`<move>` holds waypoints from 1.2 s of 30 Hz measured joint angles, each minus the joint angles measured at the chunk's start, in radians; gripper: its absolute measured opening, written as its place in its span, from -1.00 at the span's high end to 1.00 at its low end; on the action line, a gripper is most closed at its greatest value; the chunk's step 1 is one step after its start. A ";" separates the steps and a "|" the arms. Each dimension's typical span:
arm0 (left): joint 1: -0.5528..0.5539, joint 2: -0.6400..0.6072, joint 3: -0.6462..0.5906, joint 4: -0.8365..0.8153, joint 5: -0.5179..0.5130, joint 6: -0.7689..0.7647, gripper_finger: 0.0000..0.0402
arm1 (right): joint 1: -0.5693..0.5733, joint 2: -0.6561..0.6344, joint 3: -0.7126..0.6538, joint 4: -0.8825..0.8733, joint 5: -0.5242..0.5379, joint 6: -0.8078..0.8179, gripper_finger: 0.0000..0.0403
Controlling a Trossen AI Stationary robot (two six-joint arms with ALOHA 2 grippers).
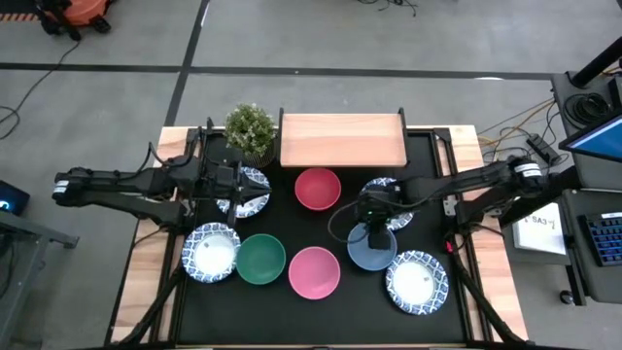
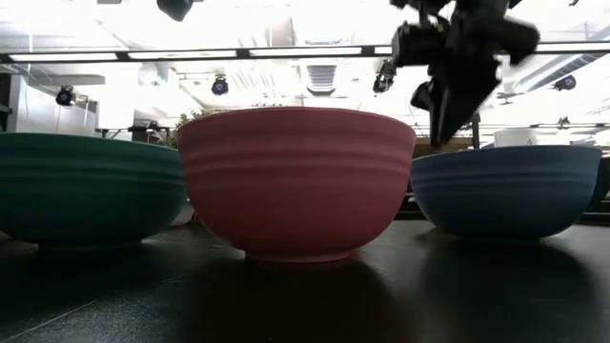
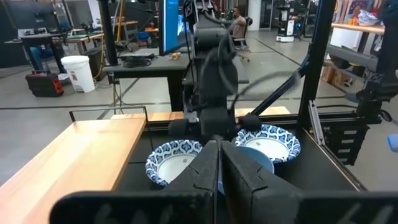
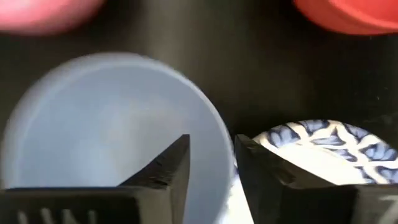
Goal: Place and stack bowls onto a shelf
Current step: Put the blue bowls on the shelf
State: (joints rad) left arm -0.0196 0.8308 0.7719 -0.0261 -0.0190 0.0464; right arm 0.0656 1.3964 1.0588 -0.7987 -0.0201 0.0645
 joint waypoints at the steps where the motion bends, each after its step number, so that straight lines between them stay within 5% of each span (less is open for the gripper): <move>1: 0.000 -0.002 0.000 0.000 0.000 0.004 1.00 | -0.001 0.021 0.006 -0.011 0.012 -0.031 0.36; 10: 0.000 -0.016 0.000 0.001 0.000 0.007 1.00 | -0.020 0.151 0.083 -0.033 0.046 -0.148 0.21; 20: 0.000 -0.017 -0.001 0.002 -0.001 0.008 1.00 | -0.020 0.188 0.082 -0.042 -0.016 -0.178 0.89; 28: 0.000 -0.017 -0.002 0.009 -0.001 0.008 1.00 | -0.055 0.092 0.092 -0.100 -0.059 -0.128 0.95; 36: 0.000 -0.015 -0.002 0.043 -0.001 0.041 1.00 | -0.204 0.016 0.329 -0.229 -0.100 0.131 0.95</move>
State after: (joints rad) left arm -0.0196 0.8154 0.7700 0.0171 -0.0196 0.0869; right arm -0.1381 1.4120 1.3879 -1.0277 -0.1198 0.1954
